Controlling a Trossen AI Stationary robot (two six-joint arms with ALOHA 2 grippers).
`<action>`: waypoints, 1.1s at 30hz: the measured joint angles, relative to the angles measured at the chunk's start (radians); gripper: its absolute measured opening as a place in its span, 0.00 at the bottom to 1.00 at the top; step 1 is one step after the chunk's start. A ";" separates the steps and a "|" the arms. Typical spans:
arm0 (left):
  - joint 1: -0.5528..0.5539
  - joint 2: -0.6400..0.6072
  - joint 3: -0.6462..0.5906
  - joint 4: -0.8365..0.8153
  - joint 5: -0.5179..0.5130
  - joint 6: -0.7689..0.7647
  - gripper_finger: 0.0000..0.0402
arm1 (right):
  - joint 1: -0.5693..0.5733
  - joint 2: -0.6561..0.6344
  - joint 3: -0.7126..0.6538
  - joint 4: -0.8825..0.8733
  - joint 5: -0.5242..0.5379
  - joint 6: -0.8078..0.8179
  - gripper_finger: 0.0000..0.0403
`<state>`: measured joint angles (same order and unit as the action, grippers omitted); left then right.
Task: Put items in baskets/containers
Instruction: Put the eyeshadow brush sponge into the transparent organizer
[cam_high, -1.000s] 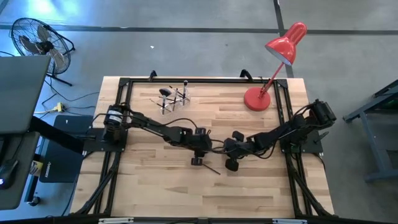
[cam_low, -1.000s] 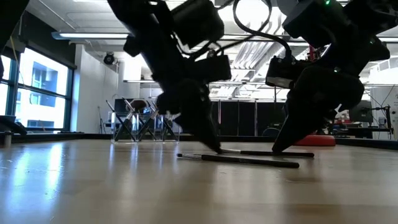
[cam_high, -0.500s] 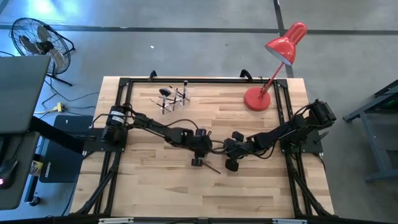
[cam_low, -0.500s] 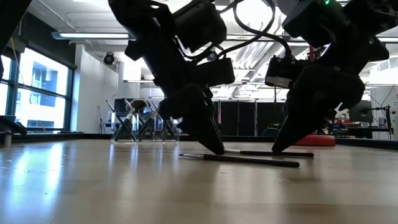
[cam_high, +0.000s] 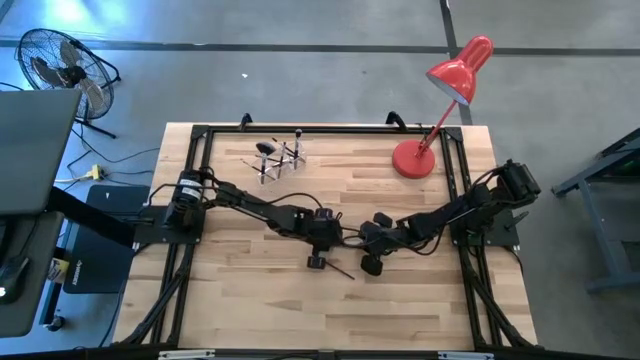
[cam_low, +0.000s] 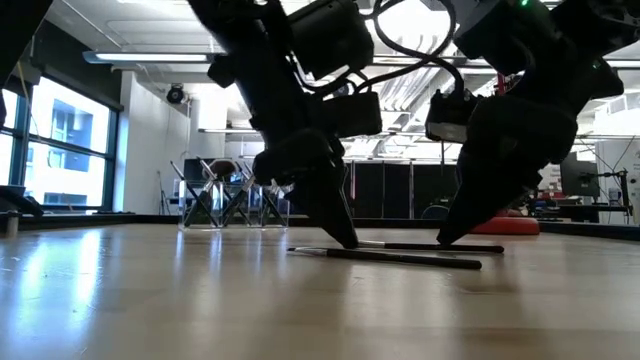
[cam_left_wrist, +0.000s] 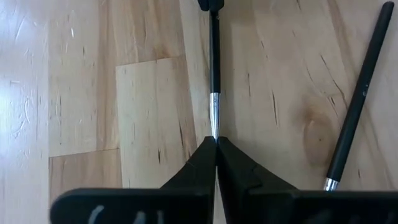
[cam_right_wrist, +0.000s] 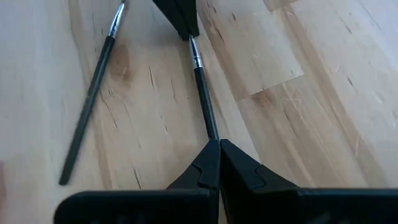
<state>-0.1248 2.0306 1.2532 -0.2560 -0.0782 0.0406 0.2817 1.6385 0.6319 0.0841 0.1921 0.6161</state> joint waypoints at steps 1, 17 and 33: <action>0.000 0.001 0.017 -0.027 -0.002 0.000 0.01 | 0.000 -0.004 0.000 0.000 -0.001 0.012 0.01; 0.032 0.006 0.191 -0.293 -0.010 -0.023 0.00 | 0.036 -0.136 0.000 0.004 0.145 -0.040 0.28; 0.075 0.003 0.313 -0.362 0.070 -0.080 0.00 | 0.052 -0.047 0.002 0.011 0.274 -0.311 0.41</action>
<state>-0.0494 2.0338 1.5658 -0.6182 -0.0080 -0.0391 0.3336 1.5912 0.6334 0.0951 0.4665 0.3047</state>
